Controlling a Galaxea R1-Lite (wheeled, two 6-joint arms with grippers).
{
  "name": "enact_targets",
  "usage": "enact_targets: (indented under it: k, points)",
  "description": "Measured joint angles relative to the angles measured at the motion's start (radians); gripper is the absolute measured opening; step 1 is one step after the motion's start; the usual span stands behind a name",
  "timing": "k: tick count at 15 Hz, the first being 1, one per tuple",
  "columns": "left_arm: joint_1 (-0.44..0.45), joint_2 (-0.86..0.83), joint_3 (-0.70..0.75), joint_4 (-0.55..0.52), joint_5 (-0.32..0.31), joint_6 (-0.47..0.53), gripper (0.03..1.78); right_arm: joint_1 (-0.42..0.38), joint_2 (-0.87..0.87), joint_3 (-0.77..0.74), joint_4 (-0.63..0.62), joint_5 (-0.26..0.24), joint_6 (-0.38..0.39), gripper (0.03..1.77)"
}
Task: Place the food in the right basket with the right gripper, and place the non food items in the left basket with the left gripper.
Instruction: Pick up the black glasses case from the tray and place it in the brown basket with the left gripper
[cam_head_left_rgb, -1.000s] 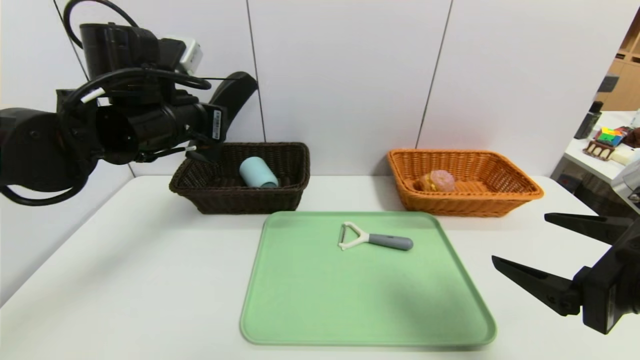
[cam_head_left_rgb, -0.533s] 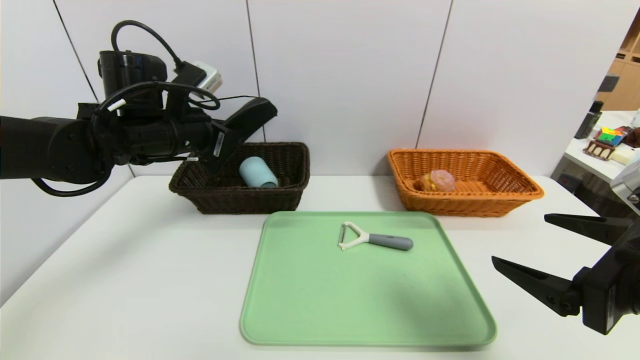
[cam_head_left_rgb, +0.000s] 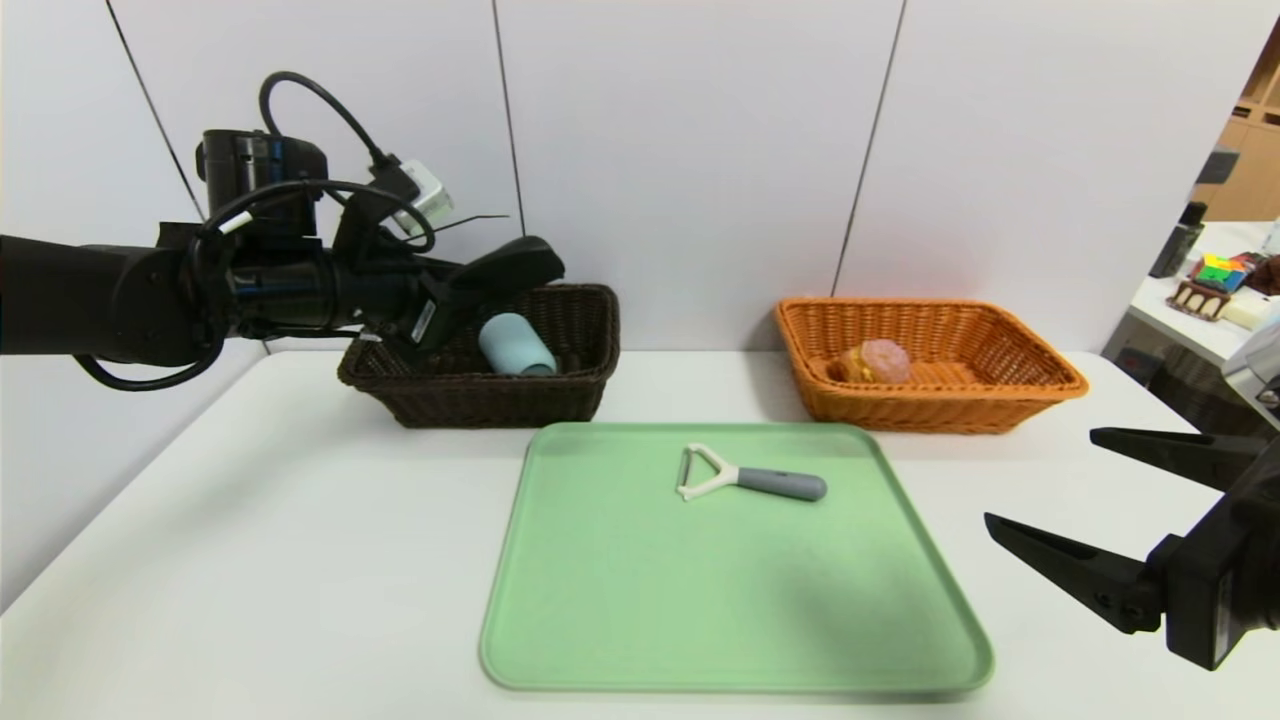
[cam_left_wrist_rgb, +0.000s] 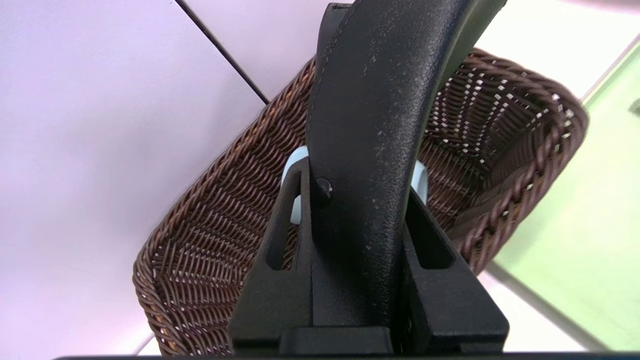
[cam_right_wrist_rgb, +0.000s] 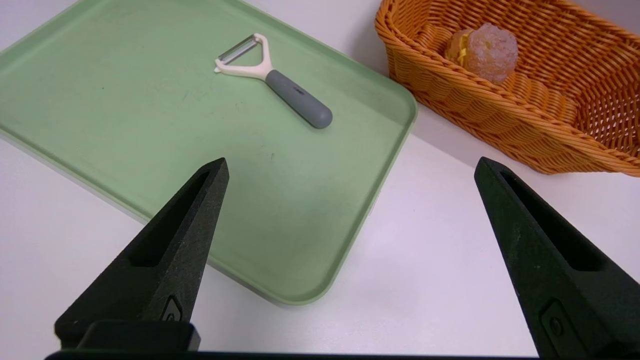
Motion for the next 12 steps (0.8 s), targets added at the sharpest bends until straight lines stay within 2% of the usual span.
enact_targets:
  k: [6,12]
  points:
    - [0.028,0.095,-0.130,0.013,-0.017,0.004,0.45,-0.001,-0.001,0.007,0.000,0.000,0.000,1.69]
    - [0.029,0.190,-0.159,0.010,-0.017,0.022,0.45,-0.001,0.000,0.017,-0.001,0.000,-0.001,1.69]
